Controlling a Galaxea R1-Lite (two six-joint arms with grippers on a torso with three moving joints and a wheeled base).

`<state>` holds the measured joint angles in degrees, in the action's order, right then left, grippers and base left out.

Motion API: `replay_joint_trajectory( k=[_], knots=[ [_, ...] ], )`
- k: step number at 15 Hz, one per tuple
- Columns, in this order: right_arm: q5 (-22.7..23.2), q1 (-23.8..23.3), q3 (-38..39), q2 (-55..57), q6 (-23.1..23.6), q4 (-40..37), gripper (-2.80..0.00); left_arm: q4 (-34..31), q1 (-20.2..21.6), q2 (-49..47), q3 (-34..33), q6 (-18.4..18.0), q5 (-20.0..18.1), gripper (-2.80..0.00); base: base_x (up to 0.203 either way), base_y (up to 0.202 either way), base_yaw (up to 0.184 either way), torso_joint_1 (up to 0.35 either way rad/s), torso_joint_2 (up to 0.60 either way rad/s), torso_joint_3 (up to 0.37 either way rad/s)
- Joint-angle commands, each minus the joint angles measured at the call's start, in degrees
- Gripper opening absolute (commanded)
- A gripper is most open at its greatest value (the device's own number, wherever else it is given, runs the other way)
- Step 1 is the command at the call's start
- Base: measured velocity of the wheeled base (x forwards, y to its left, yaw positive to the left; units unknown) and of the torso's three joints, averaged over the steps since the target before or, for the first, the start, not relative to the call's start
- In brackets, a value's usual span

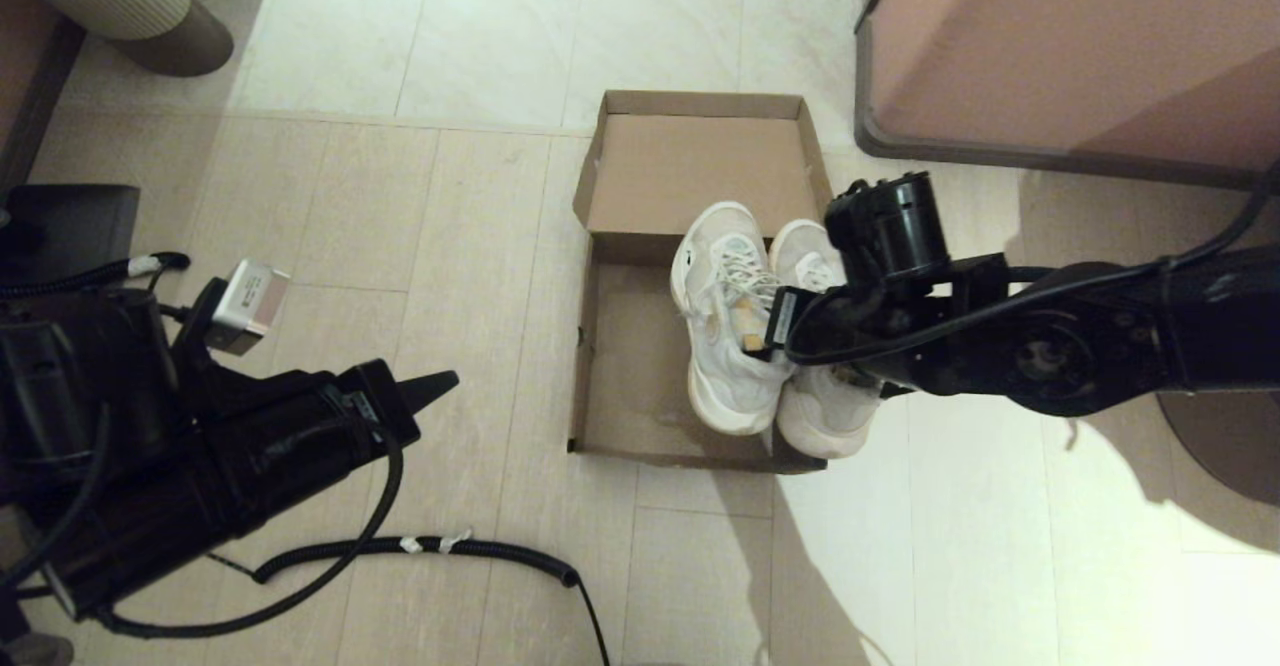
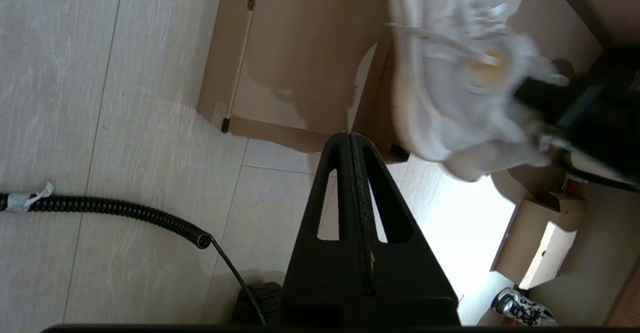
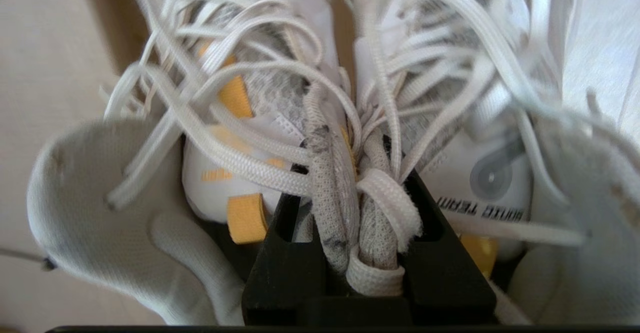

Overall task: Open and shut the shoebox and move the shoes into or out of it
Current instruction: Put the shoes into the shoe box

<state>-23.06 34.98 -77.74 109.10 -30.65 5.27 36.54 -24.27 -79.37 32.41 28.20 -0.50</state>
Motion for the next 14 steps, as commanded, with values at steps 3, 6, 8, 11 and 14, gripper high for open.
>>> replay_joint_trajectory(
  k=[3, 6, 8, 11, 14],
  knots=[
    [-1.1, 1.3, -6.4, 10.9, -1.2, 0.7, -2.8, 0.2, -0.1, 0.6, 0.1, 0.1, 0.0, -2.8, 0.0, 0.0, 0.0, 0.0, 0.0, 0.0],
    [-1.1, 1.4, -11.4, 16.5, -1.3, 1.3, -2.8, 0.1, -0.3, 2.2, -0.4, 0.1, 0.1, -2.8, 0.0, 0.0, 0.0, 0.0, 0.0, 0.0],
    [-1.1, 1.3, -14.3, 20.5, -1.2, 2.0, -2.8, -0.1, -0.3, 3.2, -1.0, 0.1, 0.1, -2.8, 0.0, 0.0, 0.0, 0.0, 0.0, 0.0],
    [-1.1, 1.3, -17.0, 25.5, 0.7, 7.0, -2.8, -0.2, -0.3, 4.0, -1.8, 0.1, 0.1, -2.8, 0.0, 0.0, 0.0, 0.0, 0.0, 0.0],
    [-1.1, 1.3, -17.7, 28.9, 2.4, 11.2, -2.8, -0.2, -0.3, 4.5, -2.4, 0.2, 0.1, -2.8, 0.0, 0.0, 0.0, 0.0, 0.0, 0.0]
  ],
)
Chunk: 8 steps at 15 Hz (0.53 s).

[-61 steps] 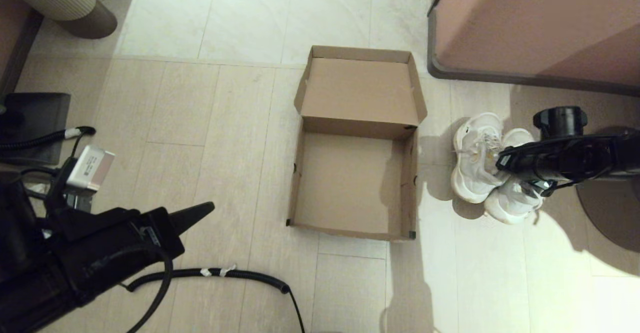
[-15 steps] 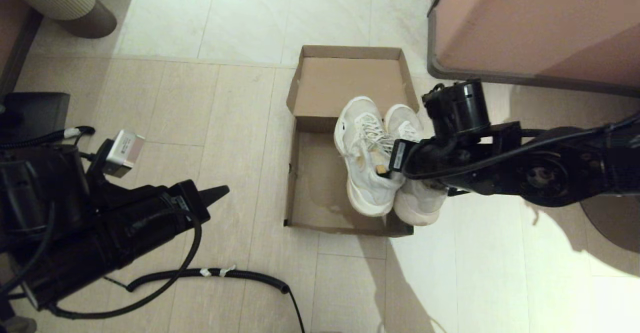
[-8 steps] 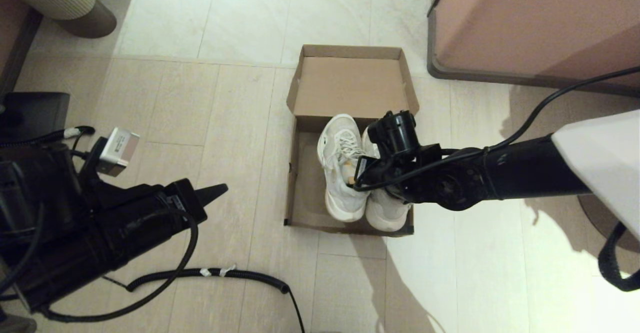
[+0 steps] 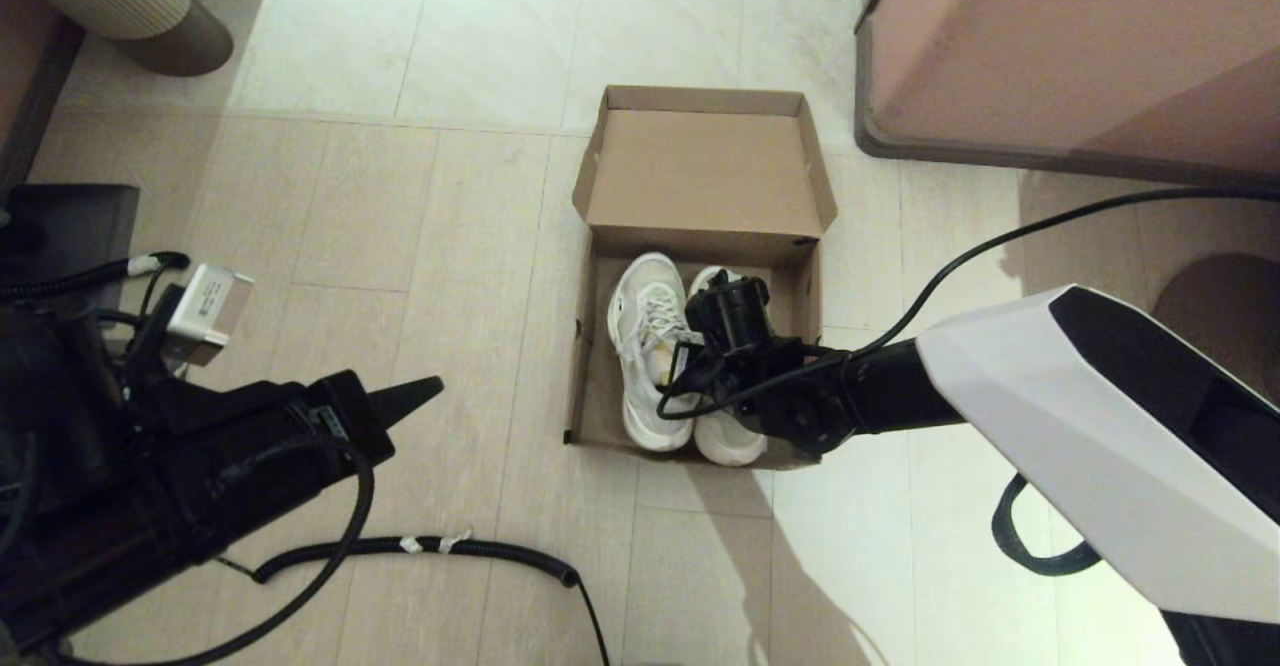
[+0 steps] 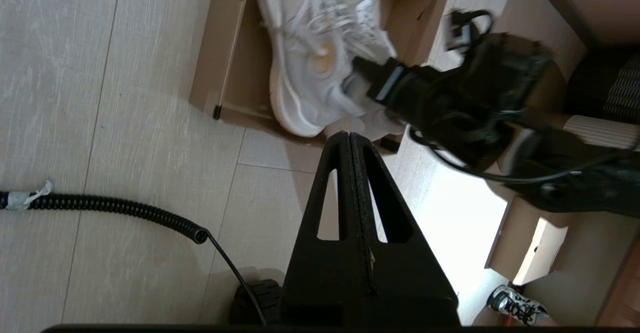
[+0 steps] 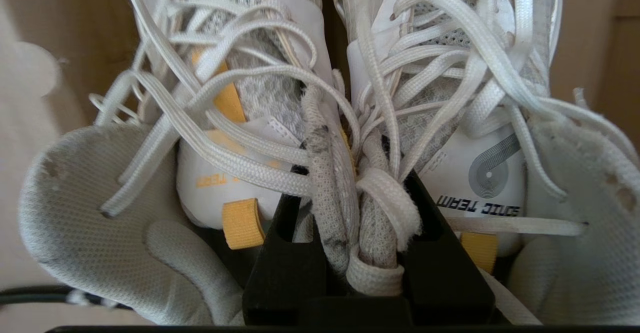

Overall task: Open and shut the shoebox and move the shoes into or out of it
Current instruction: Put the shoes into the shoe box

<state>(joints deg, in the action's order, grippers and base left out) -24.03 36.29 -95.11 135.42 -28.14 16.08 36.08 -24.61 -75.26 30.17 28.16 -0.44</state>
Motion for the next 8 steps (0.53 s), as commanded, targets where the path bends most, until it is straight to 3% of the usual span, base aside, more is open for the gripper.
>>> replay_joint_trajectory(
  k=[1, 8],
  knots=[
    [-0.1, 0.0, -0.4, 3.4, 0.8, 1.4, -2.8, 0.2, 0.0, 0.5, -0.1, 0.2, 0.0, -2.8, 0.0, 0.0, 0.0, 0.0, 0.0, 0.0],
    [-0.2, -0.1, -1.0, 4.1, 1.9, 1.3, -2.8, 0.3, 0.0, 1.3, -1.2, 0.3, -0.2, -2.8, 0.0, 0.0, 0.0, 0.0, 0.0, 0.0]
  ],
)
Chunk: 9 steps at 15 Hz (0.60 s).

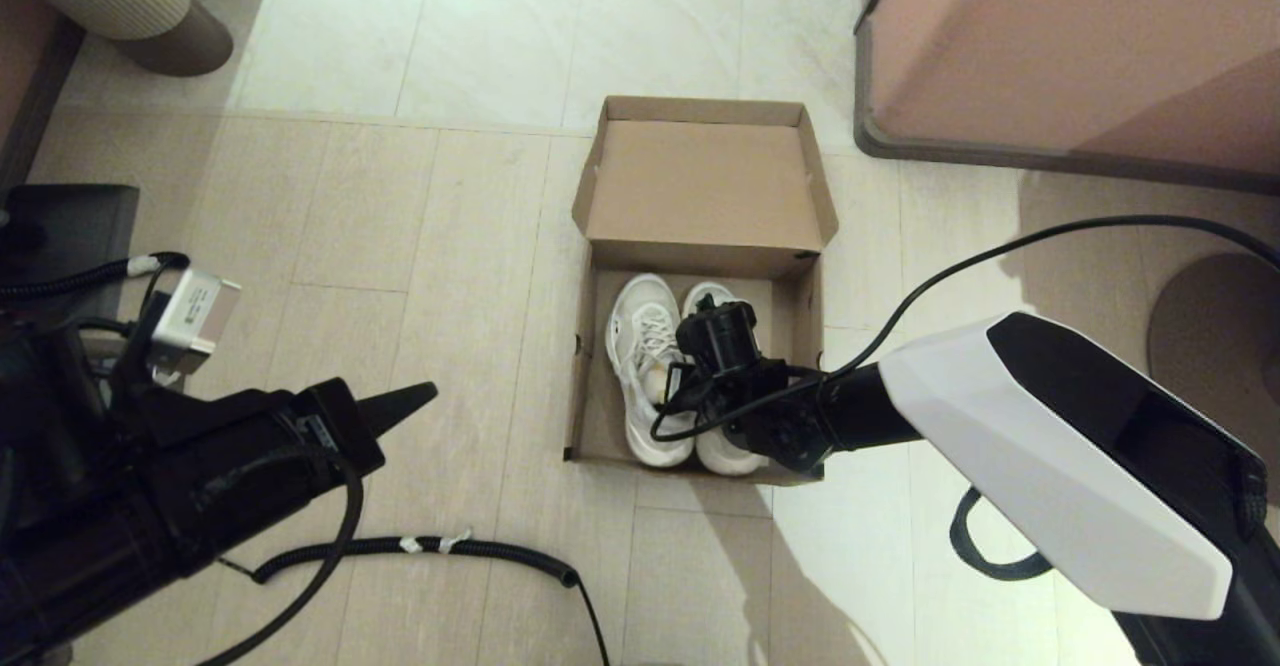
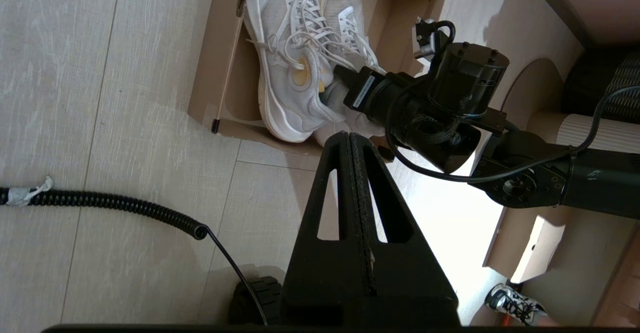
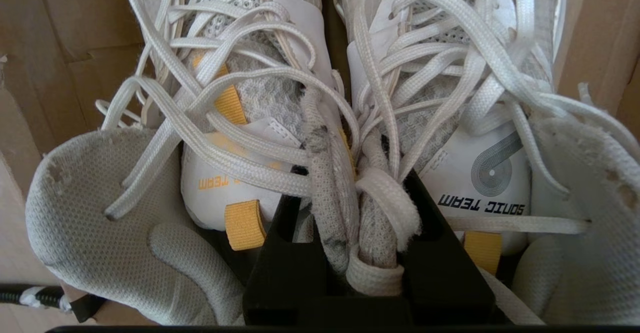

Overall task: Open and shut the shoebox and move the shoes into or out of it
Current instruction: Put the shoes into the shoe box

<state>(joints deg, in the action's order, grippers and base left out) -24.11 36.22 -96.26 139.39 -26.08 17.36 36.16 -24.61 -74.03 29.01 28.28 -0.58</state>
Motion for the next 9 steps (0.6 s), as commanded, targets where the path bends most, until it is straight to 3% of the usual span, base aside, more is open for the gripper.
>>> replay_joint_trajectory(
  k=[1, 2, 9],
  knots=[
    [-0.1, 0.0, 0.1, 0.3, -0.1, 0.0, -2.8, 0.2, 0.0, 0.2, -0.1, 0.2, 0.0, -2.8, 0.0, 0.0, 0.0, 0.0, 0.0, 0.0],
    [-0.1, 0.0, 0.3, 0.1, -0.2, 0.0, 0.0, 0.2, 0.1, 0.3, -0.1, 0.2, 0.0, -2.8, 0.0, 0.0, 0.0, 0.0, 0.0, 0.0],
    [-0.7, -0.2, 11.7, -12.6, -0.9, -3.9, 0.0, 0.2, 0.0, 0.9, 0.2, 0.1, 0.0, -2.8, 0.0, 0.0, 0.0, 0.0, 0.0, 0.0]
  ],
)
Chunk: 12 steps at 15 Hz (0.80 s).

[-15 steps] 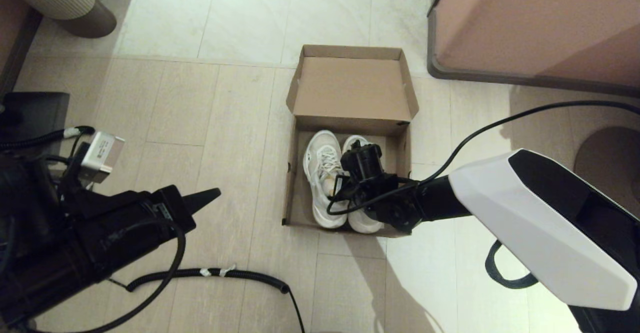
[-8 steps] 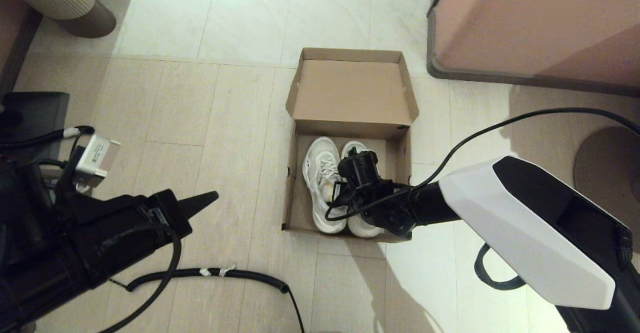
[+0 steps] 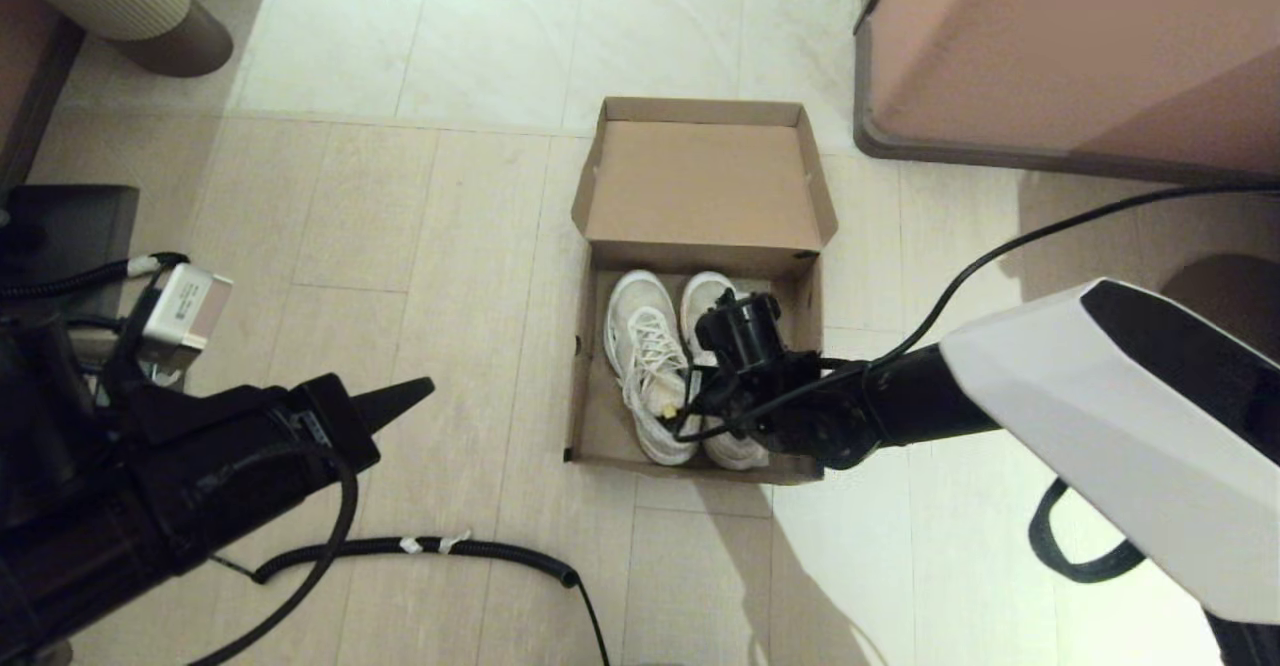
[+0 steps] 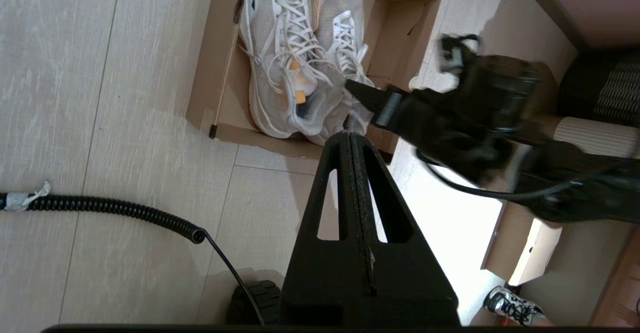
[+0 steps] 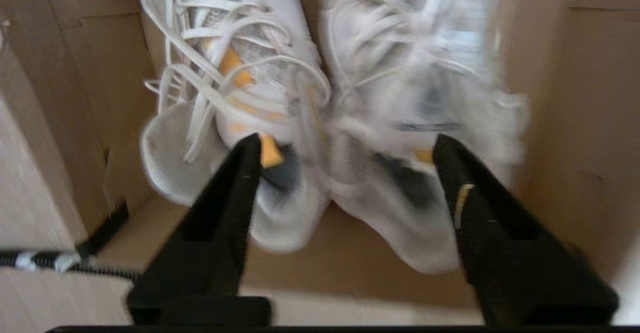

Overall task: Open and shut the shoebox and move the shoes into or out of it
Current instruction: Put the shoes into the shoe box

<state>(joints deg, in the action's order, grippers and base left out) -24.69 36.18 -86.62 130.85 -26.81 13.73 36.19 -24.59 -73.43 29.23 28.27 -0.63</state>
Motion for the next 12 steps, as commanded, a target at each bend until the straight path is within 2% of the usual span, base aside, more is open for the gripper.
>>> replay_joint_trajectory(
  k=[1, 2, 3, 7, 12],
  knots=[
    [-0.1, -0.5, 5.1, -6.0, -0.2, -0.9, 0.0, 0.0, 0.0, 0.3, 0.0, 0.1, 0.0, -2.8, 0.0, 0.0, 0.0, 0.0, 0.0, 0.0],
    [-0.1, -1.4, 8.0, -7.2, -0.4, -1.0, 0.0, 0.0, 0.0, 0.2, -0.1, 0.1, 0.0, -2.8, 0.0, 0.0, 0.0, 0.0, 0.0, 0.0],
    [0.0, -2.9, 9.5, -7.8, -0.4, -0.7, -2.8, -0.1, 0.0, 0.1, -0.2, 0.1, 0.1, -2.8, 0.0, 0.0, 0.0, 0.0, 0.0, 0.0],
    [0.8, -6.2, 13.5, -7.0, -0.1, 1.1, -2.8, -0.1, 0.0, -1.5, 1.2, 0.0, 0.2, -2.8, 0.0, 0.0, 0.0, 0.0, 0.0, 0.0],
    [3.4, -6.4, 15.1, -1.3, 3.8, 3.8, -2.8, 0.4, 0.2, -5.9, 5.1, -0.7, 0.9, -2.8, 0.0, 0.0, 0.0, 0.0, 0.0, 0.0]
  ],
)
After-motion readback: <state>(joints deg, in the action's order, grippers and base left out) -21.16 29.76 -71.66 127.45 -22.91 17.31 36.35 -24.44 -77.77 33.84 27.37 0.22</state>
